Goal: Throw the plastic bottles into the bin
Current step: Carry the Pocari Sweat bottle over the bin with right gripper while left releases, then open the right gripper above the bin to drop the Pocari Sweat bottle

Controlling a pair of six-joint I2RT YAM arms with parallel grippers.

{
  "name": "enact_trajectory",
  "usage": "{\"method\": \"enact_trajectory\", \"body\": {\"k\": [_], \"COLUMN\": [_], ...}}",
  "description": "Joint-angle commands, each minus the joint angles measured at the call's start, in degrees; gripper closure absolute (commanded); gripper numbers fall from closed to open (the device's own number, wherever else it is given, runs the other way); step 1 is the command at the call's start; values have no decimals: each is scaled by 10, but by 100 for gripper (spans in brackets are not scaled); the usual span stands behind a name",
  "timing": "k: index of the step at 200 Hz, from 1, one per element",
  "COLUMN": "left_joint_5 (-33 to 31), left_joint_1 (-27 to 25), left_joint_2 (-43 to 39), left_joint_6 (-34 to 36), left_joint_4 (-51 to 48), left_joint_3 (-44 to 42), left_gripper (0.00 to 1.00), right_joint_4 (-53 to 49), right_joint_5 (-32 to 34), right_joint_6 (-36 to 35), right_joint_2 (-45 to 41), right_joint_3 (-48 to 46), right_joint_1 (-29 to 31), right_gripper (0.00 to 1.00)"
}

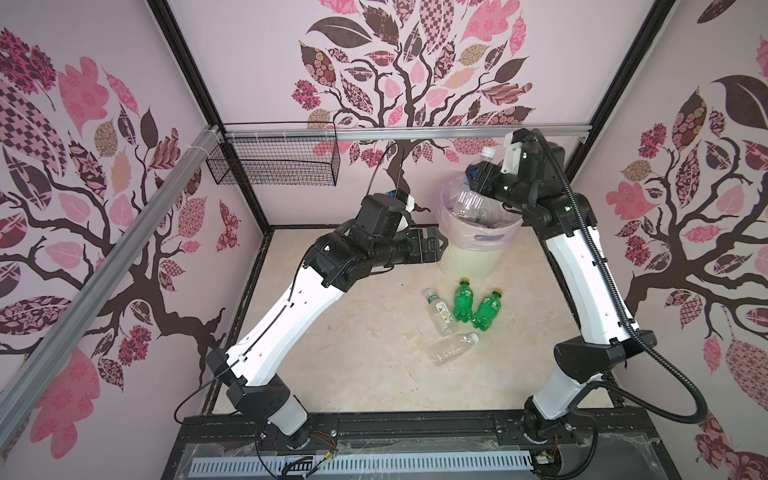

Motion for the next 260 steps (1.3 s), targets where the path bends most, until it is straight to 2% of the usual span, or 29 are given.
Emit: {"method": "enact_trajectory", "body": {"k": [1, 22, 57, 80, 93, 105, 122, 167, 216, 260], "left_joint_5": [-9, 1, 0, 1, 2, 3, 3, -8, -13, 2], "left_joint_1": [4, 3, 3, 4, 5, 6, 9, 10, 10, 10], "left_joint_2": [25, 37, 29, 25, 26, 27, 24, 24, 18, 9], "left_joint_6": [-20, -25, -21, -20, -19, -19, -22, -25, -37, -48], "left_joint_4": [-50, -60, -62, -59, -58, -56, -57, -48, -26, 14], "left_joint_3": [57, 85, 69, 57, 56, 54, 49, 27, -20, -99], "left_gripper": [3, 3, 3, 3, 3, 3, 3, 3, 3, 3], "right_joint_4": [-4, 54, 125, 89, 30, -36, -77, 0, -37, -43], "right_joint_5": [87, 128, 169, 167, 153, 141, 133, 128, 106, 90], "right_joint_6": [-56, -90, -134, -95, -54, -20, -12, -32, -31, -20], "right_joint_2": [29, 20, 18, 70, 122, 170, 198, 120, 93, 27], "right_joint_3": [96, 116, 95, 75, 93, 145, 202, 98, 84, -11], "right_joint_1": [-6, -5, -8, -34, -53, -65, -67, -67, -67, -66], "right_gripper": [45, 46, 44, 42, 32, 19, 1, 0, 0, 1]}}
